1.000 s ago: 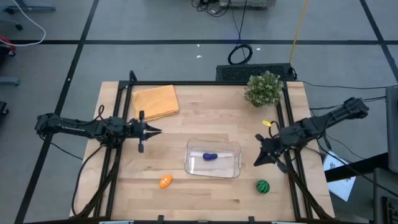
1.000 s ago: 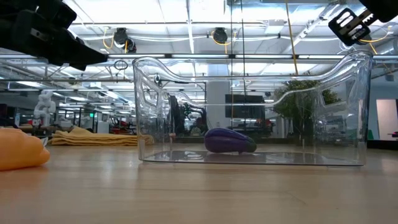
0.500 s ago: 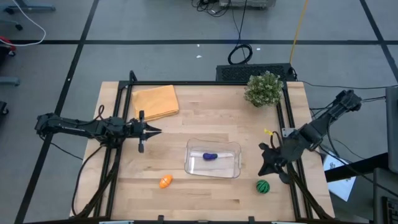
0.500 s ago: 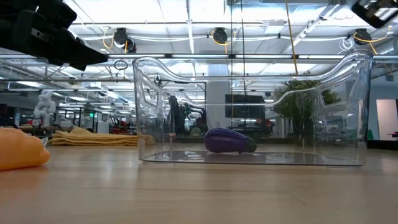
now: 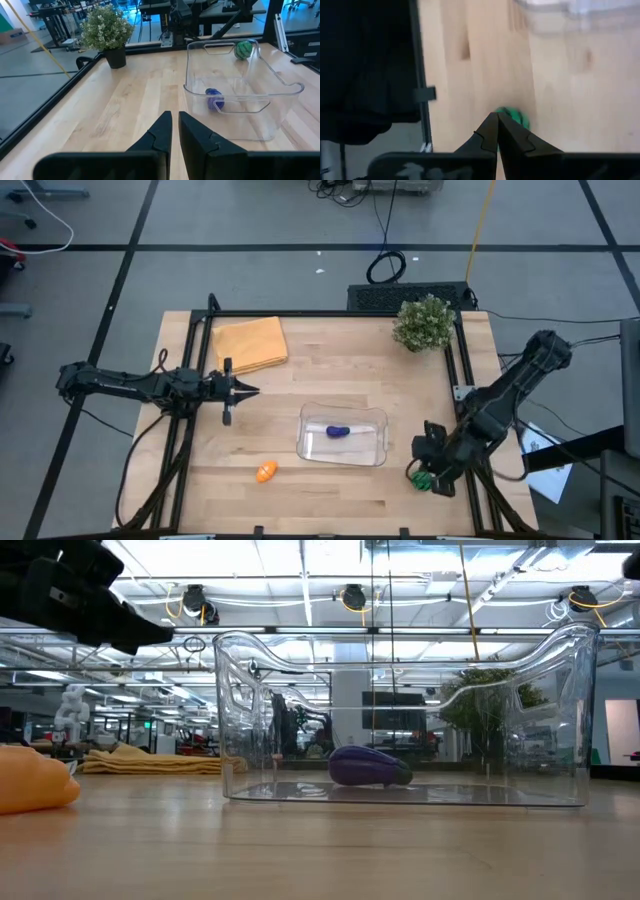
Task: Pick and placing Produce into tupperware
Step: Put the green watermelon into the transparent bin
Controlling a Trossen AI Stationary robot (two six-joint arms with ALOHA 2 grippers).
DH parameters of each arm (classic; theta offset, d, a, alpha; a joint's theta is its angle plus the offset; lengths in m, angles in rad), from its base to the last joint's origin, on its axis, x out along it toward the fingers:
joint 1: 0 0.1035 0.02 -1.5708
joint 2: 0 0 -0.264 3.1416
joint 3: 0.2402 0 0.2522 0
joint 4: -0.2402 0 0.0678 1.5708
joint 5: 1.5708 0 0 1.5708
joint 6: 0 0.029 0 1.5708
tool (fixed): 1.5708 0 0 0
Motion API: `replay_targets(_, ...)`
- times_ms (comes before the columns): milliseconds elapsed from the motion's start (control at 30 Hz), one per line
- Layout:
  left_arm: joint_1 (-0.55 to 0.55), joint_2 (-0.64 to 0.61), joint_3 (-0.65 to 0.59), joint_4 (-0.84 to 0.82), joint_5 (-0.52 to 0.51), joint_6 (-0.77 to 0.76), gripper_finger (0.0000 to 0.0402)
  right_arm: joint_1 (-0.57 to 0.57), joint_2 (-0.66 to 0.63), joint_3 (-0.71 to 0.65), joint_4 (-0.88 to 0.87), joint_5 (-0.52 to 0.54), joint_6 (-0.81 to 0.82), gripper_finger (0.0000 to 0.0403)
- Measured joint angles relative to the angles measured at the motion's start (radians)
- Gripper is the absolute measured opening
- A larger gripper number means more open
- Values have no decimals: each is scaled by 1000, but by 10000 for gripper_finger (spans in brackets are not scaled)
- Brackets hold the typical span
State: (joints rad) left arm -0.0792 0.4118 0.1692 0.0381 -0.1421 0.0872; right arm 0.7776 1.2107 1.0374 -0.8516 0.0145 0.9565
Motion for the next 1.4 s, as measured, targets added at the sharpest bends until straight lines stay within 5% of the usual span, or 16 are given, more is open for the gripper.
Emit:
replay_targets(267,0,0,0,-9,0,1,37,0,82,13,-7,-117,103,0)
replay_targets(733,0,0,0,-14,1,68,37,39,122,13,0,-44,344,0)
replay_targets(1100,0,0,0,-21,0,68,37,43,142,13,49,-66,343,3)
replay_targets(1400,0,0,0,-21,1,67,37,55,142,13,47,-63,251,117)
